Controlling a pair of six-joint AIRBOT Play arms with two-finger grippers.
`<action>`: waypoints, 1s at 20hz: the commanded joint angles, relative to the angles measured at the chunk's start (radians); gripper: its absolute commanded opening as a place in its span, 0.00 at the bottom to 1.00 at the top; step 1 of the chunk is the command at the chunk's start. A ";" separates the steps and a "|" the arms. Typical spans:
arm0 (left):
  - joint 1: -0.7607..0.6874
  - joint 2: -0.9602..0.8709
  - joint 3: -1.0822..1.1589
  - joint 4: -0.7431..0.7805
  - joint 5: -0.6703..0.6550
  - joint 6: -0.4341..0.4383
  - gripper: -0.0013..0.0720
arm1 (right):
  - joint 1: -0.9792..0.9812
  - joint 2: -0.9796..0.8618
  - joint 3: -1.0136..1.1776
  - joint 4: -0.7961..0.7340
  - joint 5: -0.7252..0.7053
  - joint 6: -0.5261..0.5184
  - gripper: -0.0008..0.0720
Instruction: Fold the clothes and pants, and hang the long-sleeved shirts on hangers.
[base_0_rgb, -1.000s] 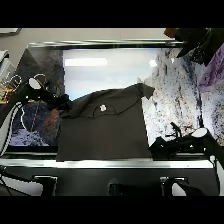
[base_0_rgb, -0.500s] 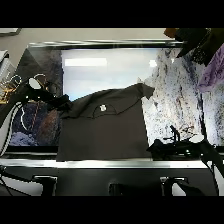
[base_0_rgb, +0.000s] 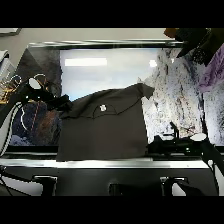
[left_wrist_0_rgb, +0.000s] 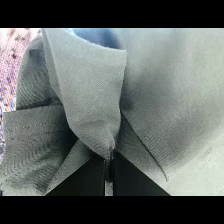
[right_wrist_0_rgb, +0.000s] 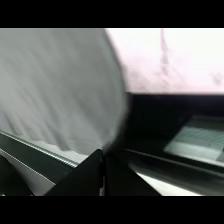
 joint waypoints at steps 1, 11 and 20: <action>0.000 0.001 0.001 0.000 -0.004 0.003 0.05 | -0.002 0.000 0.163 -0.090 -0.040 0.115 0.05; -0.007 0.001 0.001 -0.039 -0.072 -0.051 0.05 | -0.002 -0.513 1.214 -0.537 -0.086 0.560 0.05; -0.049 -0.010 0.001 -0.045 -0.060 -0.051 0.05 | -0.031 -0.652 1.314 -0.327 0.074 0.551 0.54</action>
